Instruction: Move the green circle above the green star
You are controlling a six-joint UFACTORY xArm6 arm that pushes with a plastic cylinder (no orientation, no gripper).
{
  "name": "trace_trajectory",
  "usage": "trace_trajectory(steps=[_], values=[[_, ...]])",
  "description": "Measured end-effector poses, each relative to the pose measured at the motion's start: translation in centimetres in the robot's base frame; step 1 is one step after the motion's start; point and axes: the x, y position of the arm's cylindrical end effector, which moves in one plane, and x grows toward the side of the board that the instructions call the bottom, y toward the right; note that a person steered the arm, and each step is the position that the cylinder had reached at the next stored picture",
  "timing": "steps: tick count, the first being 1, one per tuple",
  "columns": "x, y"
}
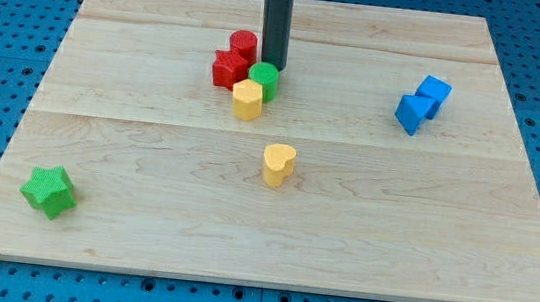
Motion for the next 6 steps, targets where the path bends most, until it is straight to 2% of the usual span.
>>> trace_trajectory(steps=[1,2,3,4,6], values=[[3.7,0.0],[6.4,3.7],[9.3,2.1],[9.2,1.5],[6.4,-0.7]])
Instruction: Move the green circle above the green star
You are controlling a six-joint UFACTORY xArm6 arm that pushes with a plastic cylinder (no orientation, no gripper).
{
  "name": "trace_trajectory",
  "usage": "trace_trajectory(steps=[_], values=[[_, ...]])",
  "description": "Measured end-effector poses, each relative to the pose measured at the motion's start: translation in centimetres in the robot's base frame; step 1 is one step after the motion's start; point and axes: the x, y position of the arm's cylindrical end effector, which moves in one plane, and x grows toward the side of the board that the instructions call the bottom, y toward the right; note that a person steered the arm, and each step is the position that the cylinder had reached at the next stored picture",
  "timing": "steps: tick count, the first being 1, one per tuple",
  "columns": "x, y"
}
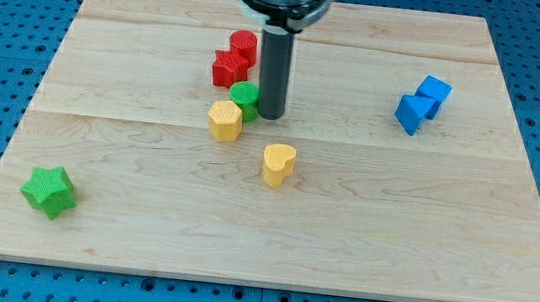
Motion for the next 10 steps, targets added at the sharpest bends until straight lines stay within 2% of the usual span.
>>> trace_trajectory(steps=[1,2,3,4,5,7,8,10], values=[[0.2,2.5],[-3.5,0.6],[-3.2,-5.7],[-1.2,-2.9],[-0.2,-3.6],[1.1,-15.9],[0.2,-16.6],[7.1,-18.9]])
